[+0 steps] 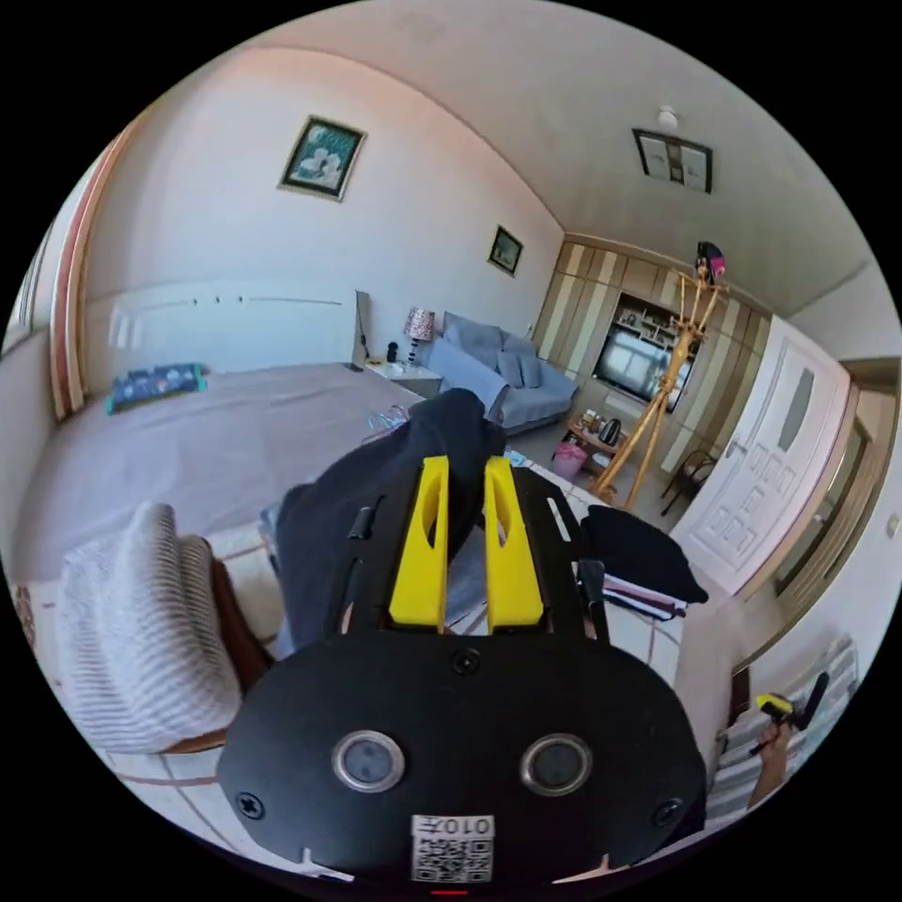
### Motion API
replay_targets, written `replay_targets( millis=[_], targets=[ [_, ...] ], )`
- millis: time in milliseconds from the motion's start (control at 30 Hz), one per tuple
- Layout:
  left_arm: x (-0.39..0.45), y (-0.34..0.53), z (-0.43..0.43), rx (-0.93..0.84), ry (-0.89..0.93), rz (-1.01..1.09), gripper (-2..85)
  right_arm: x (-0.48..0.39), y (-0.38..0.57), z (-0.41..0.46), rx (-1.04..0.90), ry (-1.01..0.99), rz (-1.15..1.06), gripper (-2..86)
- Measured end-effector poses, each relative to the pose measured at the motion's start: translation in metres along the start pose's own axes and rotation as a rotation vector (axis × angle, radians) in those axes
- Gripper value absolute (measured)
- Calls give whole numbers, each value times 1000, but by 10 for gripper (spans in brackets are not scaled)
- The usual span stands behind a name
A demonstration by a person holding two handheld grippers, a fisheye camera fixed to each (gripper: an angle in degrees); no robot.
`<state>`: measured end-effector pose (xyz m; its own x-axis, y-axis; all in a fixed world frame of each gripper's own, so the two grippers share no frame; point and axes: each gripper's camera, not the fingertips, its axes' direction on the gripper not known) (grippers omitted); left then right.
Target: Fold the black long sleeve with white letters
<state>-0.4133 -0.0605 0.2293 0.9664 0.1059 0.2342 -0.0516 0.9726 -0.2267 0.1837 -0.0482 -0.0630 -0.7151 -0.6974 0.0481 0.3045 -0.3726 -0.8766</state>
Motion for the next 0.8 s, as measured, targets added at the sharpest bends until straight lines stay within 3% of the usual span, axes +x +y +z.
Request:
replay_targets(
  millis=[167, 233, 400, 500, 600, 700, 800],
  targets=[
    [59, -7, -114, -4, -26, 346, 95, -9, 9, -6, 9, -40, -34, 22],
    [112, 23, -143, -177, 42, 537, 100, -14, 10, -8, 12, -48, -55, 21],
    [180, 165, -133, -497, 201, 642, 118, -31, 10, -7, -3, -143, -95, 22],
    [162, 220, -134, -483, 225, 506, 126, -51, 6, -5, -24, -221, -162, 22],
    [151, 252, -138, -452, 122, 473, 135, -71, 4, 2, -51, -261, -220, 22],
    [173, 282, -133, -465, 22, 659, 140, -83, 4, 9, -89, -304, -224, 22],
    [214, 315, -123, -476, 46, 888, 140, -88, 7, 11, -96, -319, -205, 22]
  ],
)
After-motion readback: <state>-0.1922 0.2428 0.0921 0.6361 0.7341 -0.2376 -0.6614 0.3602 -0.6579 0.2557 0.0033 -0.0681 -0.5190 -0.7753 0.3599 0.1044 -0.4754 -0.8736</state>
